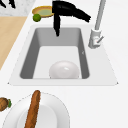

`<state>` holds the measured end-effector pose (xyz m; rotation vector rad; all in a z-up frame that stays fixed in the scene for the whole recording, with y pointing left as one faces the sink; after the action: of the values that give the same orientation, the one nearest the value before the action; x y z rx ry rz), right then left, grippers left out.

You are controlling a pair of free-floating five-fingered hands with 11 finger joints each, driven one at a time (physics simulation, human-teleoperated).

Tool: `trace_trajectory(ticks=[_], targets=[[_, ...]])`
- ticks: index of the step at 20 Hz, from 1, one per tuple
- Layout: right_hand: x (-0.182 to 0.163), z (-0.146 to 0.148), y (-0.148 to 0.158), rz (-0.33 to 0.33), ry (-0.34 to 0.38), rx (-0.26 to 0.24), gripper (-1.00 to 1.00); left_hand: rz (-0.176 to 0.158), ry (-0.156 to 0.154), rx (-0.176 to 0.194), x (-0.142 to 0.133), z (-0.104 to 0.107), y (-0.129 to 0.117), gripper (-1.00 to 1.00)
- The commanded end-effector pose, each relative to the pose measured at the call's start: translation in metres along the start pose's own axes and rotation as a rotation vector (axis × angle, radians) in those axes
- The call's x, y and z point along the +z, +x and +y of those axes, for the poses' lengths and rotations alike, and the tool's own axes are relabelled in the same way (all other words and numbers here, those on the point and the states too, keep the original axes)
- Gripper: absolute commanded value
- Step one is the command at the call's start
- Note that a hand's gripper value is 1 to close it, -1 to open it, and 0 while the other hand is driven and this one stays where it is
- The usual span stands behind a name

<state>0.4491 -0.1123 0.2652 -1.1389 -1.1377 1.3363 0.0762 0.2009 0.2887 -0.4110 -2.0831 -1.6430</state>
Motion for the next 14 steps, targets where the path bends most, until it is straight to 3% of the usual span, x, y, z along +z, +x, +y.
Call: trace_trajectory(ticks=[1,14], targets=[[-0.029,0.001,-0.001,-0.003,0.056,-0.003,-1.0,0.0,0.0,0.0,0.0,0.0,0.0,0.0],[-0.126,0.036,0.01,0.004,0.202,0.039,-1.0,0.0,0.0,0.0,0.0,0.0,0.0,0.0]])
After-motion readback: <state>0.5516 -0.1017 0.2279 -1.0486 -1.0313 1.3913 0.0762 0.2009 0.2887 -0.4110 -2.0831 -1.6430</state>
